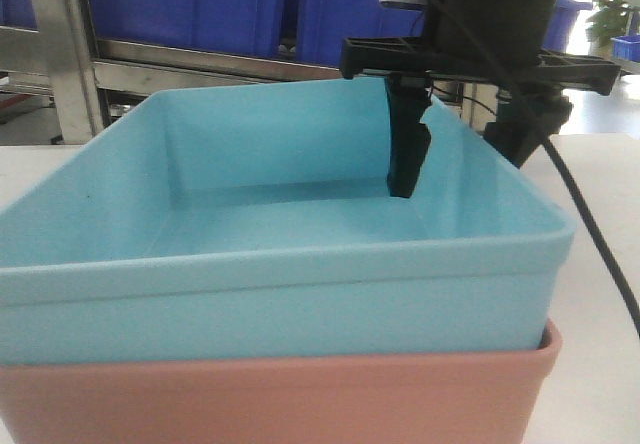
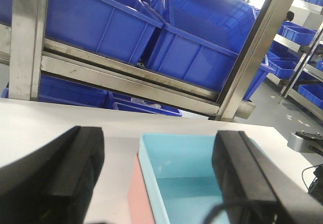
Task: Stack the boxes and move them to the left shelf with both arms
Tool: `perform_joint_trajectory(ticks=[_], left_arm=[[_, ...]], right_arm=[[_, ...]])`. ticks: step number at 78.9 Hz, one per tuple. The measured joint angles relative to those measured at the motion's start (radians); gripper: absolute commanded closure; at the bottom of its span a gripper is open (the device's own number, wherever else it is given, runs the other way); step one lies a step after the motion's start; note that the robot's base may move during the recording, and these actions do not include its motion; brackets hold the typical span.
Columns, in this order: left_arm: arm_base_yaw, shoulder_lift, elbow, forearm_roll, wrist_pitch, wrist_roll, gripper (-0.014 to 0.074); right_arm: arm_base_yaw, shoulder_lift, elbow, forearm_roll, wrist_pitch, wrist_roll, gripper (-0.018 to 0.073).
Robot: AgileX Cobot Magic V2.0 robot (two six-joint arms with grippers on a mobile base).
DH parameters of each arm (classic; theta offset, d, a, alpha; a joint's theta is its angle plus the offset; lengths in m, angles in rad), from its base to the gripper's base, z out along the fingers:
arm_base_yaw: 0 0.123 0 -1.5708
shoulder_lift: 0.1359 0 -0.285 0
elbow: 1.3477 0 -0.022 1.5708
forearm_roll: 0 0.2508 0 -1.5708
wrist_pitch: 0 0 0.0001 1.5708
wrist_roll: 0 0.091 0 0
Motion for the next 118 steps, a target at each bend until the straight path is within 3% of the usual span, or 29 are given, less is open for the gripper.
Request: perform_joint_trajectory(ticks=[15, 25, 43, 61, 71, 82, 87, 92, 101, 118], left_arm=[[0.000, 0.000, -0.002, -0.006, 0.029, 0.000, 0.0230], [0.000, 0.048, -0.083, 0.038, 0.211, 0.000, 0.0230], [0.000, 0.232, -0.267, 0.142, 0.358, 0.026, 0.0230], [-0.039, 0.452, -0.416, 0.170, 0.457, -0.012, 0.0230], [-0.116, 0.565, -0.487, 0.243, 0.469, -0.130, 0.0230], [-0.217, 0.702, -0.554, 0.478, 0.564, -0.446, 0.0230], [-0.258, 0.766, -0.587, 0.562, 0.632, -0.583, 0.0230], [-0.291, 0.819, -0.621, 0.604, 0.691, -0.670, 0.0230], [-0.316, 0.910, -0.677, 0.616, 0.783, -0.736, 0.0230], [-0.325, 1.063, -0.726, 0.599, 0.847, -0.758, 0.0230]], right_arm=[[0.000, -0.040, 0.000, 0.000, -0.022, -0.006, -0.0052], [0.000, -0.115, 0.000, -0.002, -0.031, -0.009, -0.0052], [0.000, -0.140, 0.000, -0.006, -0.031, -0.002, -0.0052], [0.000, -0.140, 0.000, -0.009, -0.030, 0.017, -0.0052], [0.000, -0.140, 0.000, -0.009, -0.030, 0.017, -0.0052], [0.000, -0.140, 0.000, -0.009, -0.030, 0.019, -0.0052], [0.000, -0.140, 0.000, -0.011, -0.030, 0.027, -0.0052], [0.000, -0.140, 0.002, -0.013, -0.030, 0.032, -0.0052], [0.000, -0.142, 0.039, -0.013, -0.049, 0.049, -0.0052], [0.000, -0.110, 0.125, -0.013, -0.071, 0.083, -0.0052]])
